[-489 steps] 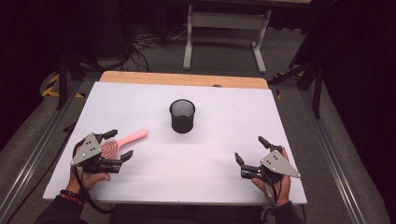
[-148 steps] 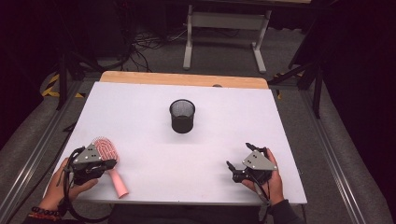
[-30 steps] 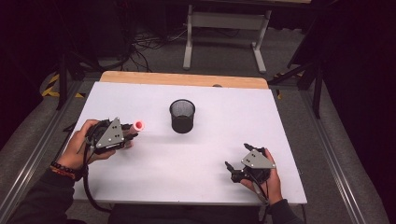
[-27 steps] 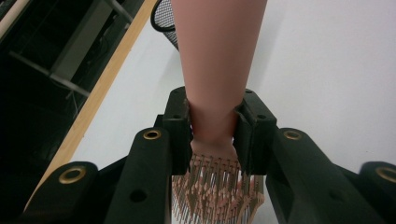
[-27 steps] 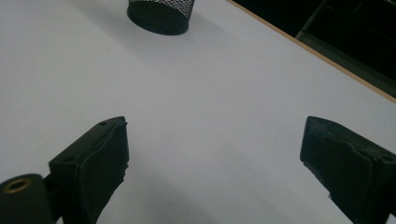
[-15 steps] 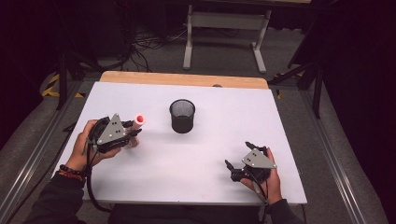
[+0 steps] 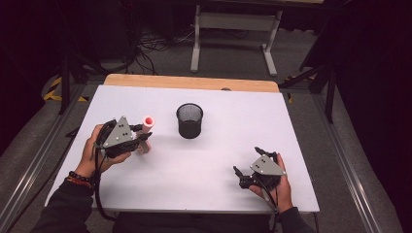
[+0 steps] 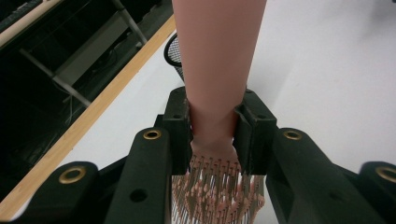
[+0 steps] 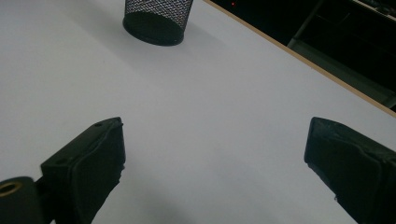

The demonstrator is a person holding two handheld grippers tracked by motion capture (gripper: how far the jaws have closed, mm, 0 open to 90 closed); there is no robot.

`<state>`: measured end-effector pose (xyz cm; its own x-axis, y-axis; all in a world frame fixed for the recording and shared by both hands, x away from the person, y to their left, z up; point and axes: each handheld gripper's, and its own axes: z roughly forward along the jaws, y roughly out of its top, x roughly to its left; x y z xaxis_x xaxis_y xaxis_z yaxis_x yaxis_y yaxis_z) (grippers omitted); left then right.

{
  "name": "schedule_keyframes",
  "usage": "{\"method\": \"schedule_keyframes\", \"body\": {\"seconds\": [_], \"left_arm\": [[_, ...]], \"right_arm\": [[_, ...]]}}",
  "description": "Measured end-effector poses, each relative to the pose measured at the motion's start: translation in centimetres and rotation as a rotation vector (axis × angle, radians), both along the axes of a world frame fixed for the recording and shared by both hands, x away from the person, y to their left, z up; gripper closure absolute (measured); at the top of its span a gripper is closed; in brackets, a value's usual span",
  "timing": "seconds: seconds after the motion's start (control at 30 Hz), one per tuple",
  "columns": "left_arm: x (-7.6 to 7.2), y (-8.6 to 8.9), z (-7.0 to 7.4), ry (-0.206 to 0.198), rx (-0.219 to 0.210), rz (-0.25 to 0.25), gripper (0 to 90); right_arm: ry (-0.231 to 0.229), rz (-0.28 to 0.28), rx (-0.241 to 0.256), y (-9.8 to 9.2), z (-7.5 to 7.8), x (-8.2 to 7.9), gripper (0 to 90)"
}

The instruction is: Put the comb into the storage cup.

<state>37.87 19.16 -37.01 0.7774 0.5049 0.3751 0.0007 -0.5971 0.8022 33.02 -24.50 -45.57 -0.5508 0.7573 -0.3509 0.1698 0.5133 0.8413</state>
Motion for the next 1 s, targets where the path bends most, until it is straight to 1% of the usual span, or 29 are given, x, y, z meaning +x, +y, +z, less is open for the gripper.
{"method": "schedule_keyframes", "body": {"seconds": [0.1,0.13,0.17,0.2,0.23,0.37,0.47,0.6,0.67,0.7,0.77,0.8,0.83,0.87,0.93,0.97,1.0], "left_arm": [[0.0,0.0,0.0,0.003,-0.006,-0.002,69.4],[0.0,0.0,0.1,-0.001,-0.01,0.004,69.3],[0.1,0.0,0.1,0.004,-0.02,0.0,69.3],[0.1,0.0,0.1,0.004,-0.02,0.0,69.4],[0.1,0.0,0.2,0.005,-0.034,0.0,69.3],[0.1,0.0,0.2,0.008,-0.043,-0.002,69.4],[0.2,0.0,0.1,0.018,-0.062,0.004,69.3],[0.2,-0.1,0.1,0.017,-0.073,0.01,69.4],[0.3,-0.3,0.1,0.013,-0.094,0.01,69.3],[0.3,-0.3,0.1,0.013,-0.094,0.01,69.3],[0.4,-0.5,0.1,0.025,-0.106,0.002,69.3],[0.5,-0.6,0.0,0.026,-0.12,0.01,69.3],[0.6,-0.7,0.0,0.035,-0.127,0.007,69.4],[0.6,-0.7,0.0,0.035,-0.127,0.007,69.3],[0.9,-0.9,-0.1,0.055,-0.156,0.019,69.3],[0.9,-0.9,-0.1,0.055,-0.156,0.019,69.3],[0.9,-1.0,-0.1,0.065,-0.162,0.022,69.3]], "right_arm": [[0.0,-0.001,-0.003,0.0,0.0,0.0,5.9],[0.001,0.0,-0.003,0.0,0.0,0.0,5.9],[0.001,0.0,-0.004,0.0,0.0,0.0,5.9],[0.001,0.0,-0.004,0.0,0.0,0.0,5.9],[-0.001,0.0,-0.006,0.0,0.0,0.0,5.9],[-0.002,-0.001,-0.006,0.0,0.0,0.0,5.9],[-0.003,0.0,0.0,0.0,0.0,0.0,5.9],[-0.009,0.004,-0.006,0.3,0.0,0.1,5.9],[-0.01,0.007,-0.005,0.5,0.0,0.1,5.9],[-0.01,0.007,-0.005,0.5,0.0,0.1,5.9],[-0.014,0.012,-0.009,0.7,0.0,0.1,5.9],[-0.014,0.013,-0.009,0.8,0.0,0.1,5.9],[-0.014,0.015,-0.008,0.8,0.0,0.1,5.9],[-0.016,0.015,-0.01,0.9,0.0,0.1,5.9],[-0.018,0.018,-0.006,1.0,0.1,0.1,5.9],[-0.018,0.018,-0.006,1.0,0.1,0.1,5.9],[-0.027,0.019,-0.004,1.0,0.1,0.1,5.9]]}}
